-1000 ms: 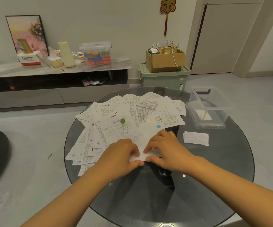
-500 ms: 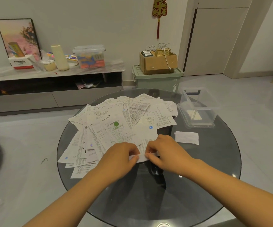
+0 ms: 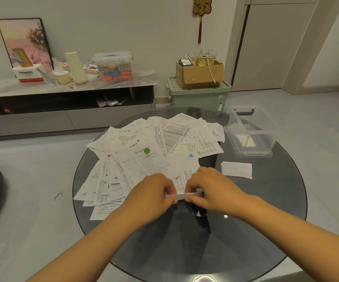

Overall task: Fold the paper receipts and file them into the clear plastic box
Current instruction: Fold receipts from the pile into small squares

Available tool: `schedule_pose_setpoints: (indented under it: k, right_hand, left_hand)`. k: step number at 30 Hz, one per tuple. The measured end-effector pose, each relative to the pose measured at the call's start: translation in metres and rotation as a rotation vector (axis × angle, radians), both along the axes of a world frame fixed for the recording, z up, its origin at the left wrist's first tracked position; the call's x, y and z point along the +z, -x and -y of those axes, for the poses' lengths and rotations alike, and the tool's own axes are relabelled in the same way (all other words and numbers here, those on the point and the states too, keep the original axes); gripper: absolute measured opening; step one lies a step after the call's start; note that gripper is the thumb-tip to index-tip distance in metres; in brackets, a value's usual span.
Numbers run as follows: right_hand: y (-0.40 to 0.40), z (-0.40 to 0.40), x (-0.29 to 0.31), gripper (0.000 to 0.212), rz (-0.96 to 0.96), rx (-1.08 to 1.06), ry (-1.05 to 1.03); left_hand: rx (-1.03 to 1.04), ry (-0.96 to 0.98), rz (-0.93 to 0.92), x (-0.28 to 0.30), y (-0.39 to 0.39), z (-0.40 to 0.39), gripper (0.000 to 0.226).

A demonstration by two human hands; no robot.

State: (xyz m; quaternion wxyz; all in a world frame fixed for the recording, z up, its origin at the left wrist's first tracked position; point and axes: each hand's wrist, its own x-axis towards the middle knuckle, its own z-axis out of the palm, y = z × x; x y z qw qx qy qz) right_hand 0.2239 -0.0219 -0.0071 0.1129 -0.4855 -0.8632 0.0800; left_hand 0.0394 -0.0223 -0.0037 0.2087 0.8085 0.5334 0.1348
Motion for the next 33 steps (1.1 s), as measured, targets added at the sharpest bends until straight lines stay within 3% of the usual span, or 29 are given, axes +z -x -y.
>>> schedule_pose_setpoints:
  k: [5, 10, 14, 19, 22, 26, 31, 33]
  right_hand:
    - [-0.002, 0.001, -0.001, 0.016, -0.132, -0.117, -0.018]
    - [-0.014, 0.0, 0.005, 0.006, -0.461, -0.309, 0.124]
    - [-0.024, 0.008, 0.01, 0.01, -0.609, -0.343, 0.171]
    - [-0.038, 0.014, 0.008, 0.01, -0.692, -0.426, 0.114]
    - [-0.05, 0.013, 0.006, 0.013, -0.767, -0.496, 0.092]
    - [-0.063, 0.015, 0.004, 0.021, -0.831, -0.53, 0.124]
    - [-0.077, 0.014, 0.004, 0.017, -0.566, -0.577, 0.039]
    - [-0.083, 0.011, 0.002, 0.015, -0.557, -0.627, 0.094]
  left_hand:
    - [0.021, -0.023, 0.179, 0.003, -0.009, -0.004, 0.008]
    - [0.178, 0.142, 0.518, 0.013, -0.026, -0.013, 0.003]
    - [0.261, 0.306, 0.685, 0.018, -0.043, -0.014, 0.017]
    - [0.203, 0.269, 0.646, 0.017, -0.066, -0.018, 0.005]
    - [0.106, 0.324, 0.61, 0.015, -0.074, -0.017, 0.006]
    - [0.084, 0.248, 0.48, 0.01, -0.089, -0.017, 0.012]
    - [0.073, 0.126, 0.442, 0.006, -0.104, -0.021, 0.014]
    - [0.05, 0.113, 0.429, 0.004, -0.109, -0.021, 0.015]
